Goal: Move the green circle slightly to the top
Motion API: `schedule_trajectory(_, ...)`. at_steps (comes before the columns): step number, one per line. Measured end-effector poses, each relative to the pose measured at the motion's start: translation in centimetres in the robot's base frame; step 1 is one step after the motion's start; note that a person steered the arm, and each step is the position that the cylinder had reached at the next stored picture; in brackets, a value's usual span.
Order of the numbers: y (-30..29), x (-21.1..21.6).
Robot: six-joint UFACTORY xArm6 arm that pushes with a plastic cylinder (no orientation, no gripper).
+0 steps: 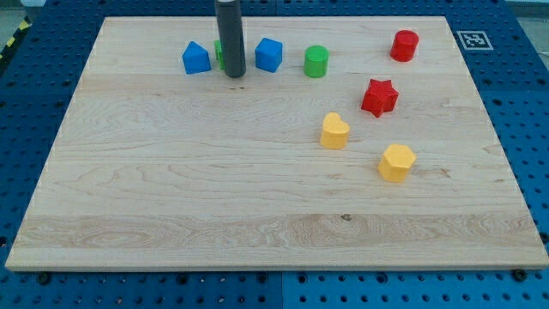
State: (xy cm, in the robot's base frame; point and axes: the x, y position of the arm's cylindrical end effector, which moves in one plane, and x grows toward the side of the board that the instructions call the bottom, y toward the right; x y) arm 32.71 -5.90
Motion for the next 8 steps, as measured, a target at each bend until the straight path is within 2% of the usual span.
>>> schedule_trajectory(5, 12.2, 1.1)
schedule_trajectory(8, 12.7, 1.2)
